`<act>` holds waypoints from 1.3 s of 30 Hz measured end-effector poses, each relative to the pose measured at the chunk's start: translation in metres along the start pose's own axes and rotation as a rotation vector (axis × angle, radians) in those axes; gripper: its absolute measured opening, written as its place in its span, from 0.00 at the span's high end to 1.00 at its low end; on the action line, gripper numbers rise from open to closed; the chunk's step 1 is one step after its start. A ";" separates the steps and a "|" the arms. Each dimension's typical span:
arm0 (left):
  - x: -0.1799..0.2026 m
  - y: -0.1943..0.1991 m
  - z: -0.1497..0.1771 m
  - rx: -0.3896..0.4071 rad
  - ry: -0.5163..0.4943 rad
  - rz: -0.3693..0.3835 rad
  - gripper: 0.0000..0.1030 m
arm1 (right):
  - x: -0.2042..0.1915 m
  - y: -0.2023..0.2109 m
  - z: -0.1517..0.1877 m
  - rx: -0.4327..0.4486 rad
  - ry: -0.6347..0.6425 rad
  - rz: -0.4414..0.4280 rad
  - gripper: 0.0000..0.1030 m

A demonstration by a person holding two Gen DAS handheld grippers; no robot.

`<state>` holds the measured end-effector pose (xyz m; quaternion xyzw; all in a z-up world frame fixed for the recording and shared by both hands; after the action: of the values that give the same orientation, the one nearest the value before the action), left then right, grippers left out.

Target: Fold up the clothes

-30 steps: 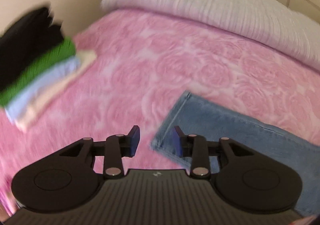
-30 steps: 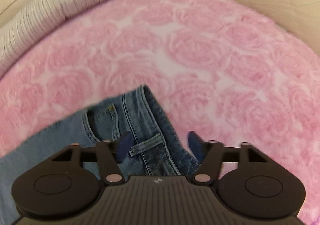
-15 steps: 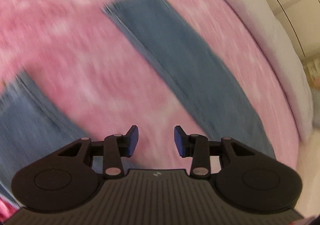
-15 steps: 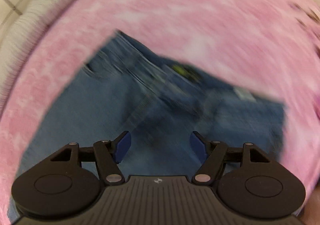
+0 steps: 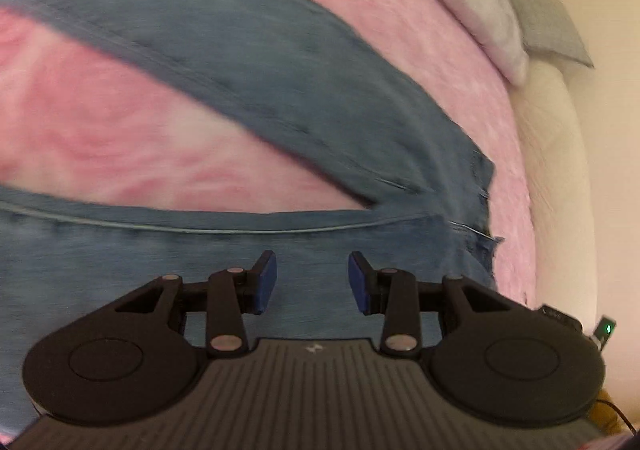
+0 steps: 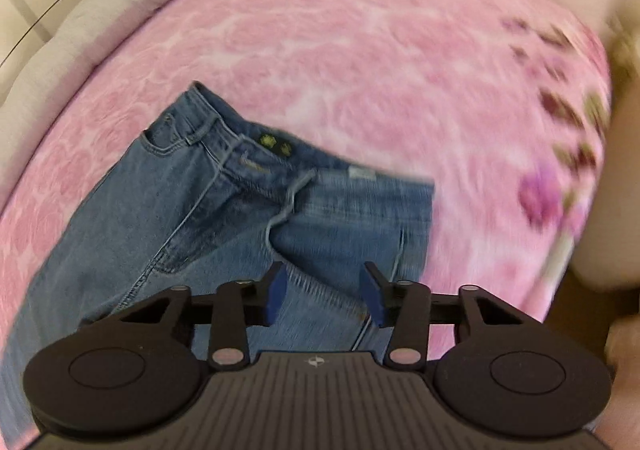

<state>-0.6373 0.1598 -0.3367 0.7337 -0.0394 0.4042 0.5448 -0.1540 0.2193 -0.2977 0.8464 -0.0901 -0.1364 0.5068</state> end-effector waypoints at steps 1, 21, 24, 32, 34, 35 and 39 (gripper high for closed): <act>0.012 -0.007 0.005 0.008 -0.010 0.006 0.68 | 0.003 -0.002 -0.007 0.006 0.039 -0.007 0.56; 0.151 -0.112 0.092 0.161 0.124 -0.091 0.67 | -0.027 -0.103 -0.116 -0.044 0.808 -0.598 0.95; 0.139 -0.113 0.093 0.174 0.162 -0.139 0.67 | -0.019 -0.120 -0.122 -0.090 0.717 -0.589 0.96; 0.124 -0.109 0.101 0.193 0.231 -0.176 0.67 | -0.012 -0.146 -0.126 -0.217 0.614 -0.636 0.71; 0.121 -0.107 0.102 0.194 0.241 -0.180 0.67 | -0.013 -0.155 -0.133 -0.249 0.586 -0.690 0.70; 0.120 -0.108 0.102 0.195 0.242 -0.184 0.67 | -0.016 -0.160 -0.137 -0.258 0.578 -0.720 0.68; 0.116 -0.107 0.104 0.197 0.246 -0.199 0.66 | -0.029 -0.182 -0.149 -0.309 0.545 -0.818 0.66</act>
<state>-0.4488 0.1615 -0.3532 0.7287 0.1404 0.4370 0.5082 -0.1308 0.4373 -0.3870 0.7326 0.4050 -0.1095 0.5361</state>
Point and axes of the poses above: each gripper's, at about its wrist camera, not at the fingertips, and y roughly against the way its jaws point, x to its right, z to its underside, the point moved 5 cm from there along -y, roughly the way its jaws point, and after that the axes turned 10 degrees about y, right-handed, at the moved point
